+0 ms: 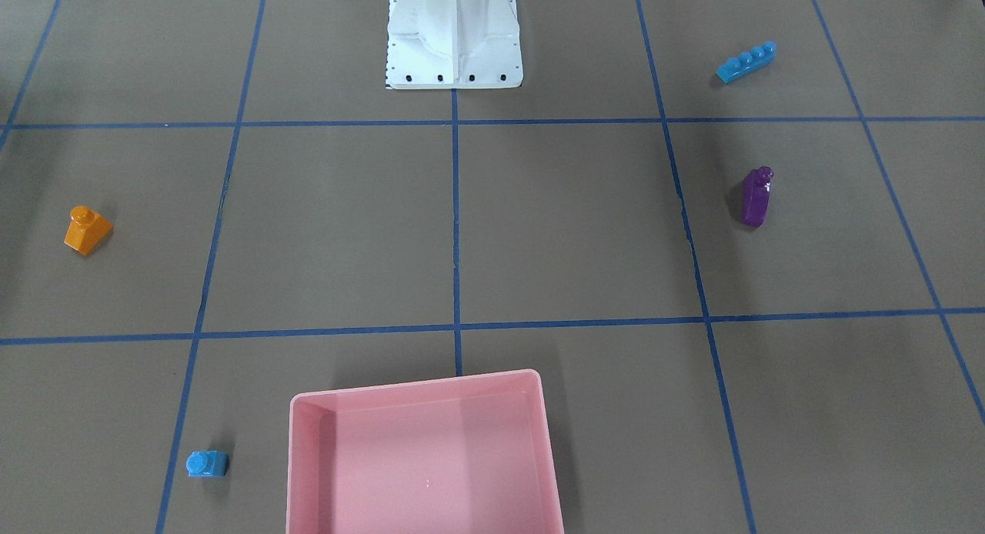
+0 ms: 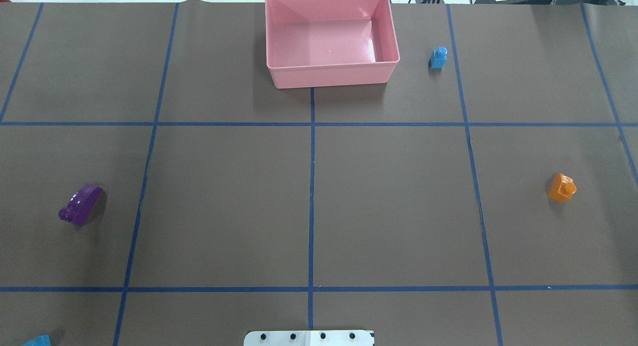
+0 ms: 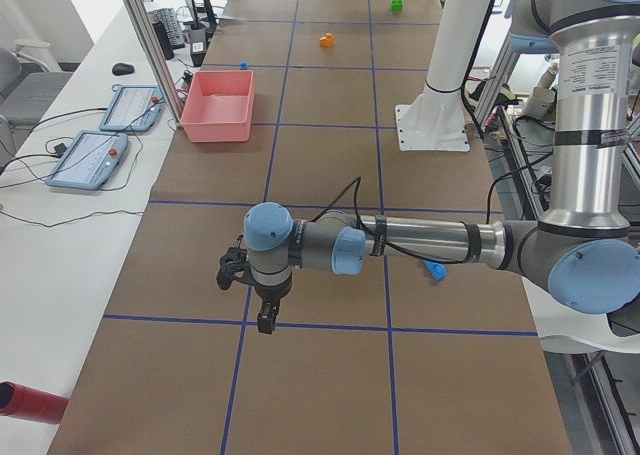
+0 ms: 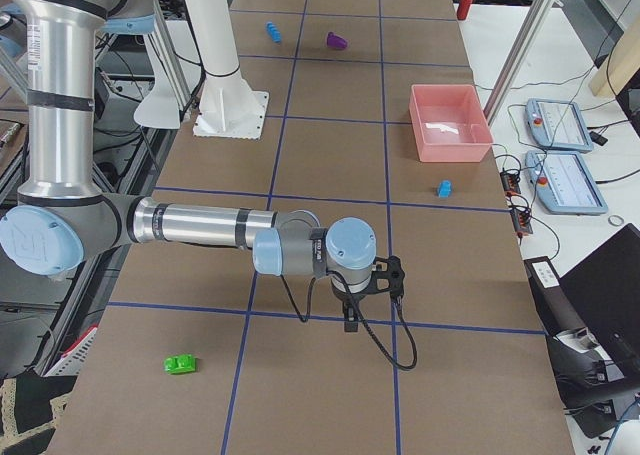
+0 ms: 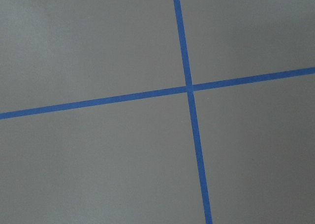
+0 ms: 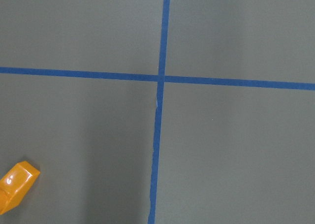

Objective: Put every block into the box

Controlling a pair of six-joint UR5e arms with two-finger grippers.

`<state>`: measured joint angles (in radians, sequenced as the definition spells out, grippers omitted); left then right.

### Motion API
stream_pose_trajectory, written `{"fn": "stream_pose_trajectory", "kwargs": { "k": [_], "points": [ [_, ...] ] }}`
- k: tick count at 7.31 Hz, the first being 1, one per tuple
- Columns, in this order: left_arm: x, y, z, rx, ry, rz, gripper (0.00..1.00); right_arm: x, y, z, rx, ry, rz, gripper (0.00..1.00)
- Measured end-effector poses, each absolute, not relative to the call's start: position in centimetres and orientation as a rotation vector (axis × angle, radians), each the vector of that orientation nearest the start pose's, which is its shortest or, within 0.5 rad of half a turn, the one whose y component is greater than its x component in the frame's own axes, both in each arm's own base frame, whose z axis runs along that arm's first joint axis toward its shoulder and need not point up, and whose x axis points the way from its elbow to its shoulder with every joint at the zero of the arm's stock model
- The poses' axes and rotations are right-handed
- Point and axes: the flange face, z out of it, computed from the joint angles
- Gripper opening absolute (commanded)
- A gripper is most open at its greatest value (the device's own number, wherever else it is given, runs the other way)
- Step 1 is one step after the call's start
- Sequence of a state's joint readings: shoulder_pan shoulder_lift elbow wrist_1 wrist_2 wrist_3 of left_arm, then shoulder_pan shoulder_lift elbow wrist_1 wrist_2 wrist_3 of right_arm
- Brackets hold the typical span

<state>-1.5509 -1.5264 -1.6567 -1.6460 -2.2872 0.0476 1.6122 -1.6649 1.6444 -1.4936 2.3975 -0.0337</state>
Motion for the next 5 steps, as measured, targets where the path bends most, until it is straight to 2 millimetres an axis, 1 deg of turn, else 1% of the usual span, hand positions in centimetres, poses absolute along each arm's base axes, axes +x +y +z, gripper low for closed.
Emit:
{"fn": "stream_pose_trajectory", "kwargs": {
  "k": [1, 3, 4, 5],
  "points": [
    [-5.8, -48.3, 63.3, 0.122, 0.714, 0.106, 1.0, 7.9, -45.3, 65.4, 0.088, -0.824, -0.018, 1.0],
    [-5.8, -48.6, 62.6, 0.131, 0.718, 0.109, 1.0, 7.9, -45.8, 64.1, 0.116, -0.824, -0.031, 1.0],
    [-5.6, -49.1, 61.6, 0.151, 0.718, 0.118, 1.0, 7.7, -46.0, 63.2, 0.128, -0.827, -0.031, 1.0],
    [-5.5, -49.7, 60.5, 0.173, 0.721, 0.126, 1.0, 6.9, -46.2, 62.0, 0.134, -0.84, -0.039, 1.0]
  ]
}}
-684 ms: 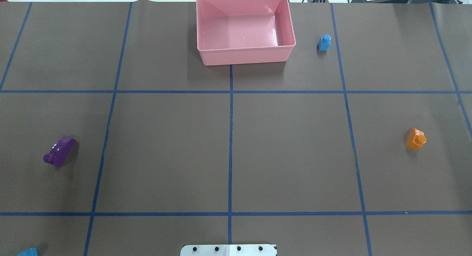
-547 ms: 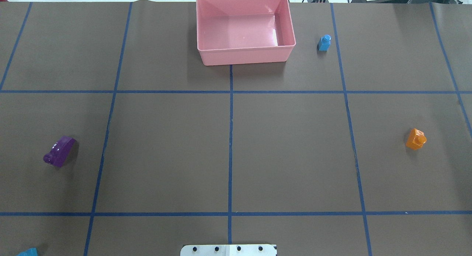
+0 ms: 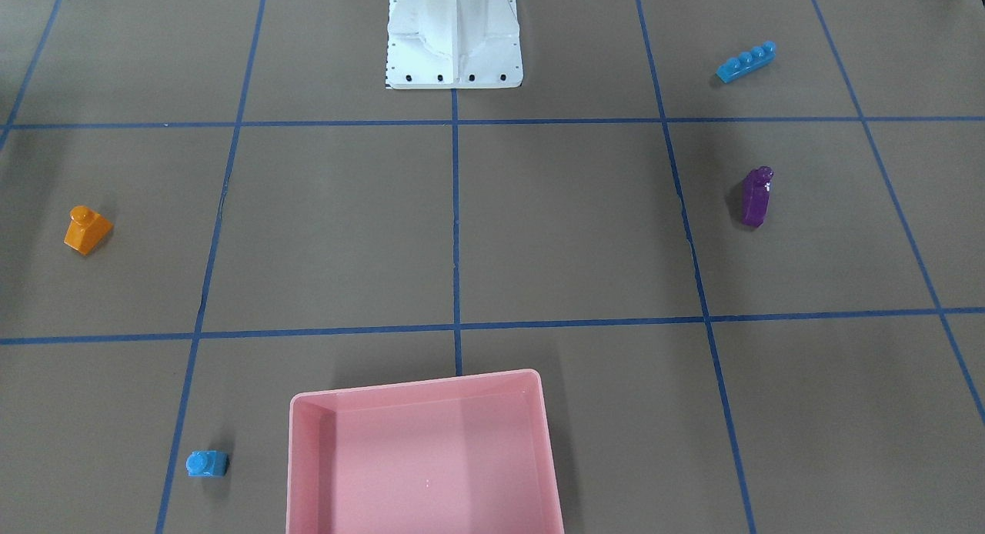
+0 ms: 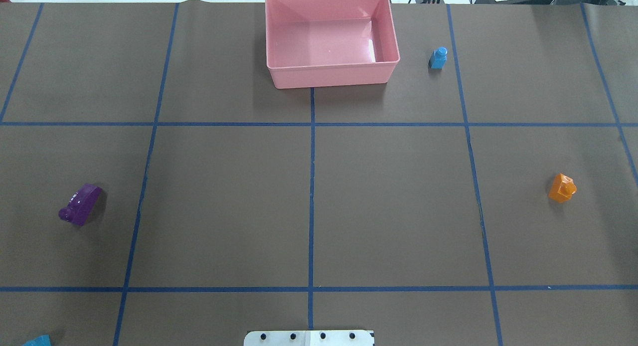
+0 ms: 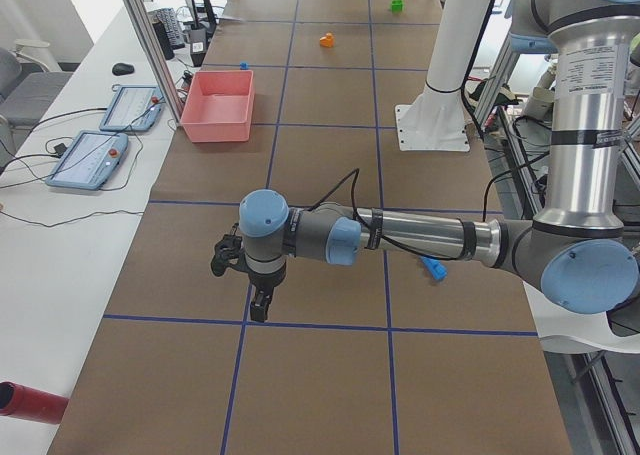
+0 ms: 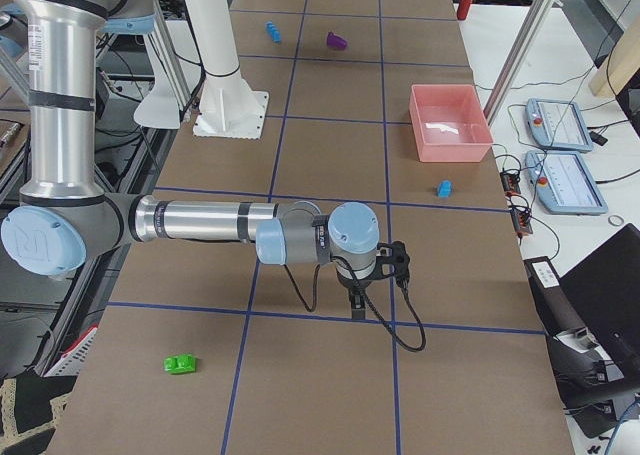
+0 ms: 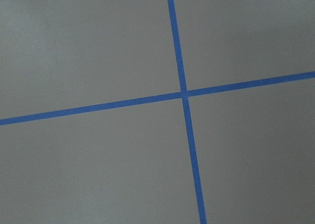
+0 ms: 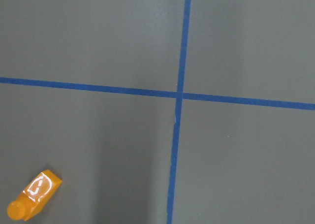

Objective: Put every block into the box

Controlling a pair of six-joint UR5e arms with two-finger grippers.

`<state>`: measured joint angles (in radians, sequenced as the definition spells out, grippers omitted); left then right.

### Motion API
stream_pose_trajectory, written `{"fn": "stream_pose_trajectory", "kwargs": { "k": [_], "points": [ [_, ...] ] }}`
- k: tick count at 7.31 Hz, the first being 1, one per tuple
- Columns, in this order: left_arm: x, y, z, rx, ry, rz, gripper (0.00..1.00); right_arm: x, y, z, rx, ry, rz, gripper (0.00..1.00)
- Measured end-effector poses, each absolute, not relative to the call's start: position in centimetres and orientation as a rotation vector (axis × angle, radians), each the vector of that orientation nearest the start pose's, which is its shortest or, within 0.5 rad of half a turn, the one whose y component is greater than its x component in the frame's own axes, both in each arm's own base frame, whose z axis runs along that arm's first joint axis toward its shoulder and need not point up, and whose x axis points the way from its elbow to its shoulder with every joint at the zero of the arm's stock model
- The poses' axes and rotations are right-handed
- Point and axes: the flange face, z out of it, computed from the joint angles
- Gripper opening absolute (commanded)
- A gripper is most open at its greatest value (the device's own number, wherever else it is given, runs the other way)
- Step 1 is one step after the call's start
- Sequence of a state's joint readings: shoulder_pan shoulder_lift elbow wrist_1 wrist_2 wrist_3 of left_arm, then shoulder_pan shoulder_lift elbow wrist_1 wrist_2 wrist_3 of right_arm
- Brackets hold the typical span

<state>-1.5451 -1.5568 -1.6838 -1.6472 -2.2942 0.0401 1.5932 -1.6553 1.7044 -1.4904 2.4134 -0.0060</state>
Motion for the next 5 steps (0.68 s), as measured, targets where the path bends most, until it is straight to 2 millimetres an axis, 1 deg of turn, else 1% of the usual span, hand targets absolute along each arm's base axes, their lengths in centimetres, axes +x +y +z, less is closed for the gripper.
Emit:
{"fn": "stream_pose_trajectory", "kwargs": {
  "k": [1, 2, 3, 5],
  "points": [
    [-5.4, -50.0, 59.5, 0.19, 0.726, 0.126, 1.0, 5.4, -46.4, 60.7, 0.128, -0.863, -0.05, 1.0],
    [-5.3, -50.2, 58.4, 0.208, 0.73, 0.115, 1.0, 3.4, -46.7, 59.7, 0.085, -0.894, -0.012, 1.0],
    [-5.3, -50.4, 57.5, 0.23, 0.734, 0.098, 1.0, 0.5, -47.1, 58.8, 0.022, -0.916, 0.042, 0.99],
    [-5.3, -50.5, 56.8, 0.266, 0.738, 0.089, 1.0, -6.4, -47.2, 57.3, -0.044, -0.902, 0.089, 0.99]
  ]
}}
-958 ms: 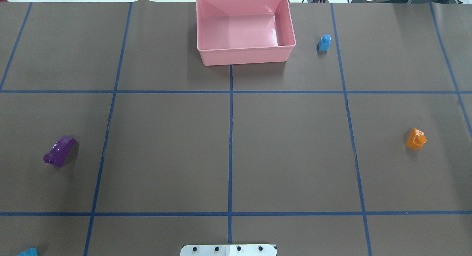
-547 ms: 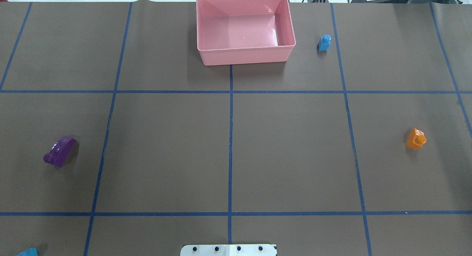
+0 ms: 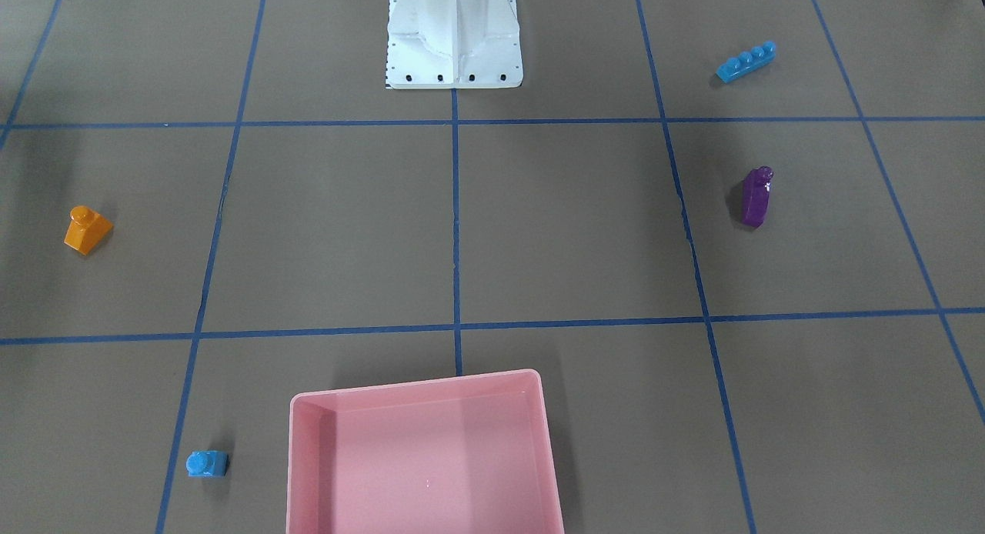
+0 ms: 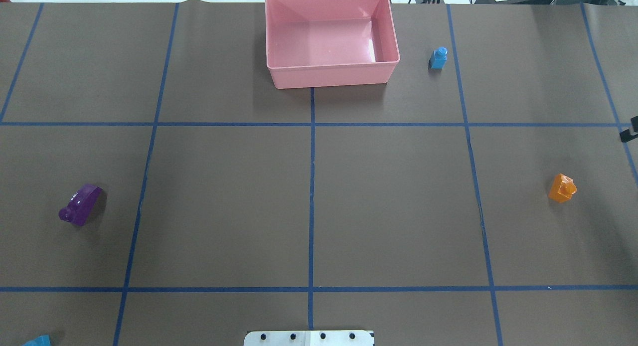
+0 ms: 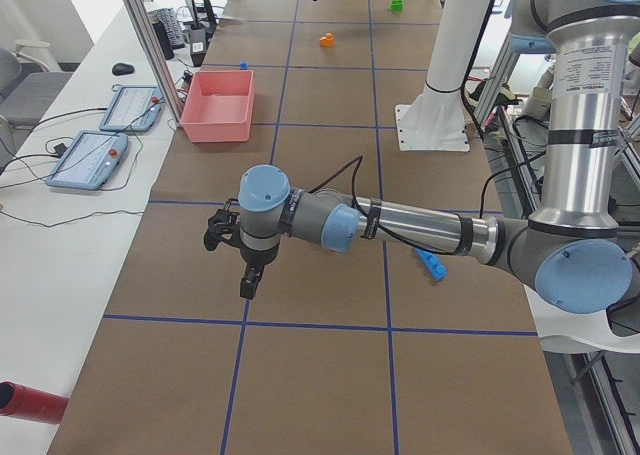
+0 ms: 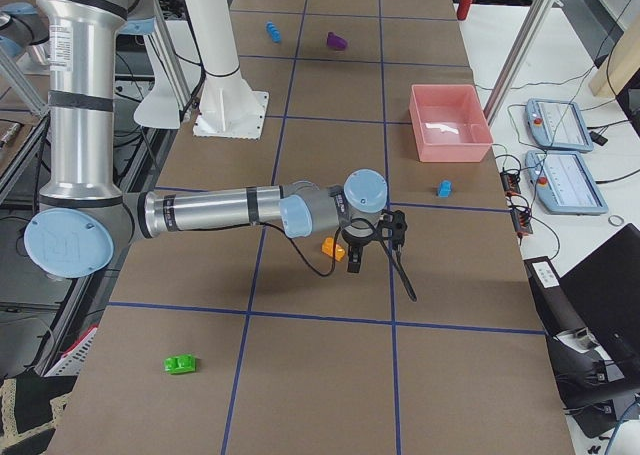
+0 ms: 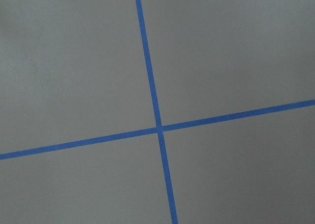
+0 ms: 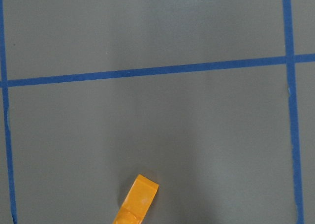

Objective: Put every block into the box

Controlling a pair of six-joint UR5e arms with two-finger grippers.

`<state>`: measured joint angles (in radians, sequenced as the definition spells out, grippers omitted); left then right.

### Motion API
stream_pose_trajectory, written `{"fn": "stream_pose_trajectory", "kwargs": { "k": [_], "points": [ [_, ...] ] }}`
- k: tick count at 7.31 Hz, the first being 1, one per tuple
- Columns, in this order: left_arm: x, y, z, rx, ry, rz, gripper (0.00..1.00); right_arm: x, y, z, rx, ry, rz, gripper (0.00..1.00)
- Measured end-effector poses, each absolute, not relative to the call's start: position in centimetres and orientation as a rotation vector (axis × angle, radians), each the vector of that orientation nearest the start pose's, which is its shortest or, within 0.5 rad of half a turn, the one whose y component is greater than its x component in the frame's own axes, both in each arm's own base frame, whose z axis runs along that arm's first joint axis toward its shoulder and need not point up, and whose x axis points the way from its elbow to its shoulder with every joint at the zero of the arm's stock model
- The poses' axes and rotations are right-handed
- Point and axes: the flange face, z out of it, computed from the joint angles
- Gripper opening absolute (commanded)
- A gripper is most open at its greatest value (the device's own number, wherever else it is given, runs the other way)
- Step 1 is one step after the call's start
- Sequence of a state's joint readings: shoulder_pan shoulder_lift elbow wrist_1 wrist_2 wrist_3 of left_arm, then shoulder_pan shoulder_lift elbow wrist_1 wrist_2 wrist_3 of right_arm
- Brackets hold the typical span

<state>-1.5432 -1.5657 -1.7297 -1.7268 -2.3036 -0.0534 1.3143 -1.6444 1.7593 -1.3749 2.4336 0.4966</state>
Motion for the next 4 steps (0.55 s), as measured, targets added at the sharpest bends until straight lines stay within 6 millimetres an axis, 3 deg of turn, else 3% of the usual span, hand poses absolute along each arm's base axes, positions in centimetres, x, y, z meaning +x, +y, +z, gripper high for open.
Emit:
{"fn": "stream_pose_trajectory", "kwargs": {
  "k": [2, 4],
  "points": [
    [-5.3, -50.5, 56.3, 0.291, 0.739, 0.095, 1.0, -13.4, -46.9, 56.6, -0.055, -0.829, 0.162, 0.99],
    [-5.3, -50.6, 55.9, 0.316, 0.739, 0.103, 1.0, -19.9, -46.7, 57.3, -0.1, -0.777, 0.202, 1.0]
  ]
}}
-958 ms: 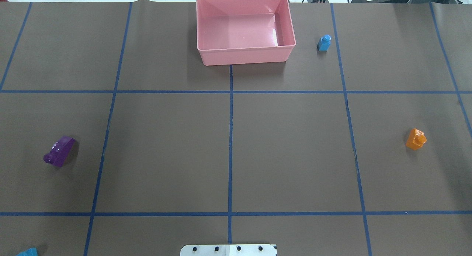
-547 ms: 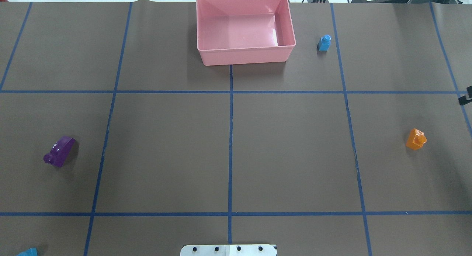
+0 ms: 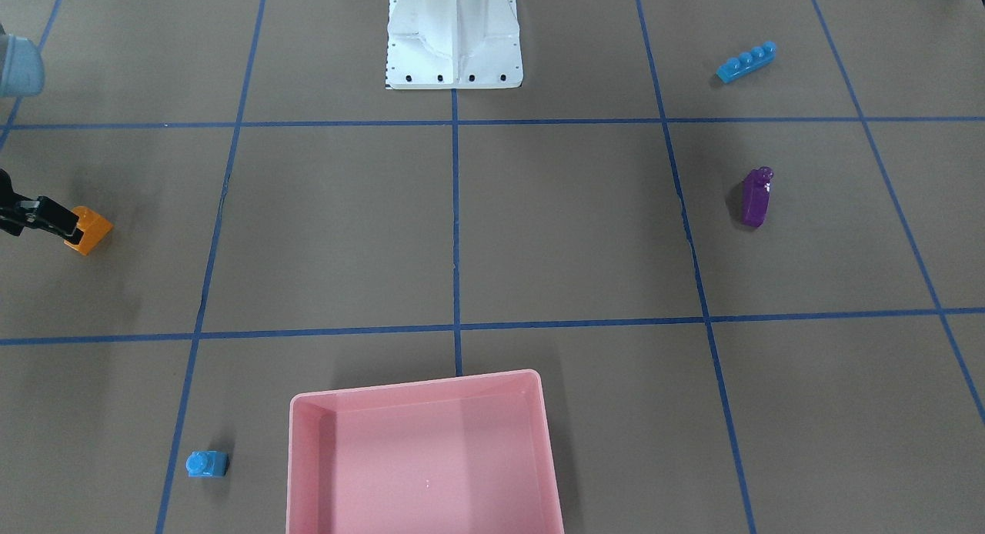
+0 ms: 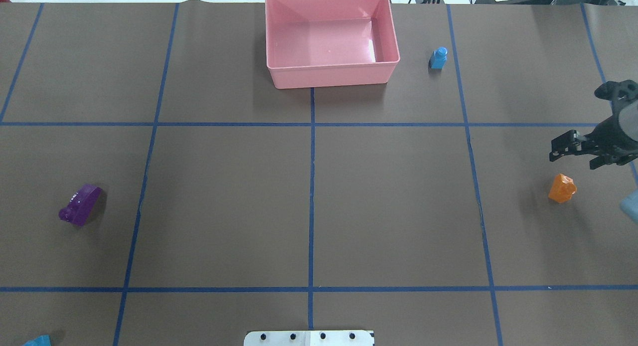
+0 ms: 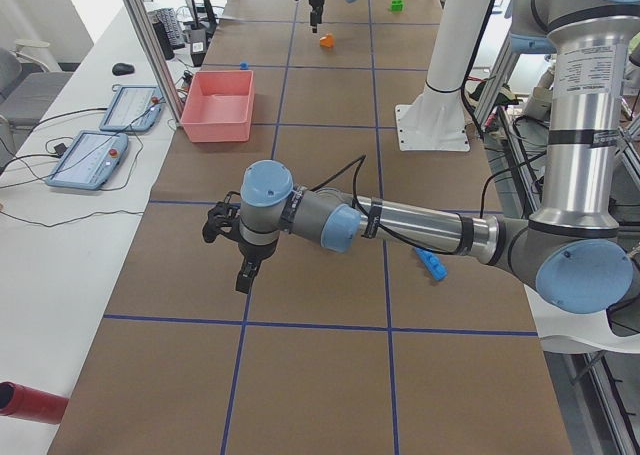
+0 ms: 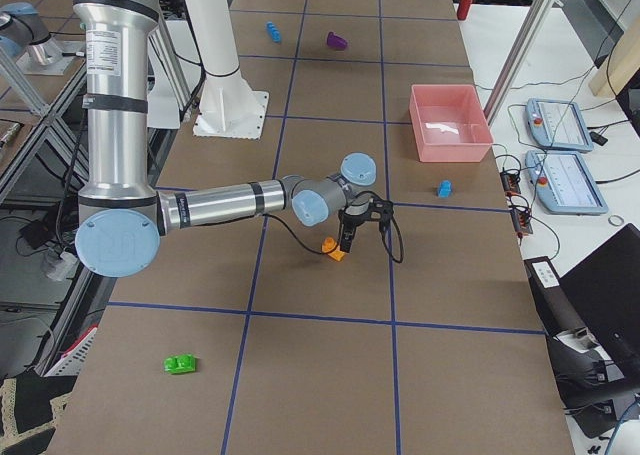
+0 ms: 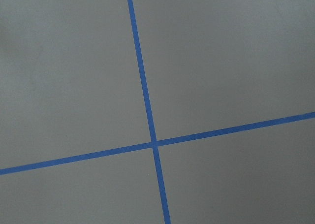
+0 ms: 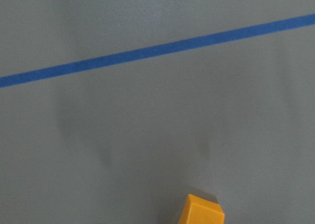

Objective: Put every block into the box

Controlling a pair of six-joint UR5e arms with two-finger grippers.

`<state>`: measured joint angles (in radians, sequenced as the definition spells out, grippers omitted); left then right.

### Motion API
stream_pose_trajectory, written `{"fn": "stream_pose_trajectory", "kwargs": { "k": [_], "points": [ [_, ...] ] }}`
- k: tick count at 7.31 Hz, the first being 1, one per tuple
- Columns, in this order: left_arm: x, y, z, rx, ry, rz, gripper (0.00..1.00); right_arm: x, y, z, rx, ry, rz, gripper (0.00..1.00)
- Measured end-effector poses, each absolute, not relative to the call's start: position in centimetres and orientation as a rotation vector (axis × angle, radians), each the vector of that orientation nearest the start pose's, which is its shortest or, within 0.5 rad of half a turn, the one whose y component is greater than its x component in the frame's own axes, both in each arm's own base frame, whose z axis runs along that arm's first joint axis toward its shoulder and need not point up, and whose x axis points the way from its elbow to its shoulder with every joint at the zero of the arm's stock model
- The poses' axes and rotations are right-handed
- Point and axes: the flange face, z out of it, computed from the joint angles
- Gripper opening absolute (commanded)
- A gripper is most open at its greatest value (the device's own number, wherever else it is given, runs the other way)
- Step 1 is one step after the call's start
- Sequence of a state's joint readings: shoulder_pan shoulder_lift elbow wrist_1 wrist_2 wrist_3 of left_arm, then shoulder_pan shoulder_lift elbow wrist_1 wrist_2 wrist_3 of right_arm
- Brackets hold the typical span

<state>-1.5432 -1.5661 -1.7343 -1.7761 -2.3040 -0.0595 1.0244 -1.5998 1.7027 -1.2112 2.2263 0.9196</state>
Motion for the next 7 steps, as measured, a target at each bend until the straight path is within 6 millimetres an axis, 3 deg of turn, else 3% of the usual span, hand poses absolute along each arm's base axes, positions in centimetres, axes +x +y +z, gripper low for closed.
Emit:
{"fn": "stream_pose_trajectory", "kwargs": {
  "k": [2, 3, 4, 6, 7],
  "points": [
    [-5.3, -50.7, 55.4, 0.328, 0.739, 0.108, 1.0, -23.0, -46.0, 59.4, -0.144, -0.734, 0.194, 0.99],
    [-5.3, -50.7, 55.1, 0.333, 0.739, 0.11, 1.0, -23.3, -45.7, 60.2, -0.157, -0.725, 0.192, 0.99],
    [-5.3, -50.7, 55.0, 0.336, 0.739, 0.111, 1.0, -23.2, -45.3, 60.7, -0.167, -0.72, 0.19, 0.91],
    [-5.3, -50.7, 55.0, 0.338, 0.739, 0.112, 1.0, -22.9, -44.7, 61.5, -0.183, -0.711, 0.196, 0.04],
    [-5.3, -50.7, 54.9, 0.34, 0.739, 0.112, 1.0, -22.9, -44.6, 61.8, -0.189, -0.707, 0.203, 0.0]
  ]
}}
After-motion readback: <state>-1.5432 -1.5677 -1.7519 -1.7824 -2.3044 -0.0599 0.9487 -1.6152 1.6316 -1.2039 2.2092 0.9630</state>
